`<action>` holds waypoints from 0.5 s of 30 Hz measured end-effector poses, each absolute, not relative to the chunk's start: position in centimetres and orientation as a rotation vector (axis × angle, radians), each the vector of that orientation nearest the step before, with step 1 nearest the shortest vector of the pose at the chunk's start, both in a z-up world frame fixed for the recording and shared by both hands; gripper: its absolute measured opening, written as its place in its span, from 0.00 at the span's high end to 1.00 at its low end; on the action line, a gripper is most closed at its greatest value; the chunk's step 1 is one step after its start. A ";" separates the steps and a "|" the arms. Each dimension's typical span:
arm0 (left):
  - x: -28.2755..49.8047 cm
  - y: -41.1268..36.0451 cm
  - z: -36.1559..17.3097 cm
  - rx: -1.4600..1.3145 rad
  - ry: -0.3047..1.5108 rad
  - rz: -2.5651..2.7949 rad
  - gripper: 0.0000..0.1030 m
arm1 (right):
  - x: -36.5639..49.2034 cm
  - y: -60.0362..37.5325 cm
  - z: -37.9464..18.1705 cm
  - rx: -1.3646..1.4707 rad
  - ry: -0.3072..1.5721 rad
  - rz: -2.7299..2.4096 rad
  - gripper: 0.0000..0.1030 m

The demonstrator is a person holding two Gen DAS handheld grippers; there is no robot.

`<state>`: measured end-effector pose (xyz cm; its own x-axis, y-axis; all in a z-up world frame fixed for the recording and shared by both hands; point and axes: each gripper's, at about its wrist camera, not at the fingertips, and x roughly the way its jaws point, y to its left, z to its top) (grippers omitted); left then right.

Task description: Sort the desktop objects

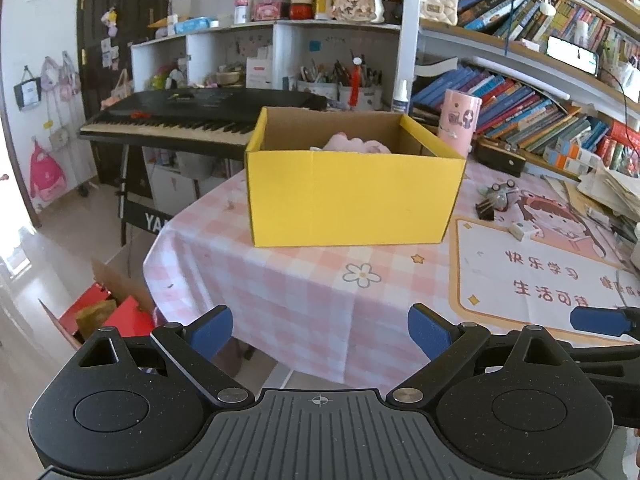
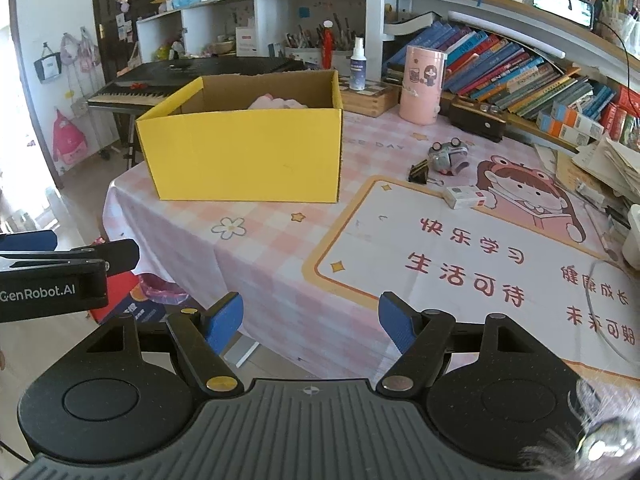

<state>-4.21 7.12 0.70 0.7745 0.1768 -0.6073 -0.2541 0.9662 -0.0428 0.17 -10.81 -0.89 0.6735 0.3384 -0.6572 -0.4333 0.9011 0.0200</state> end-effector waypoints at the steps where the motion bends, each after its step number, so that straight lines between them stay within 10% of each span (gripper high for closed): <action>1: -4.1 7.0 0.7 -0.124 0.646 0.230 0.07 | 0.2 -10.9 -0.9 -0.142 0.711 0.433 0.29; 15: -1.6 4.9 0.1 -0.099 0.668 0.147 0.07 | 1.2 -12.9 -1.3 -0.127 0.735 0.361 0.29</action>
<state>-1.63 4.87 0.12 0.7751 0.1035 -0.6233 -0.1668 0.9850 -0.0439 1.17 -12.86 -1.33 0.6836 0.2768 -0.6754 -0.3647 0.9310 0.0124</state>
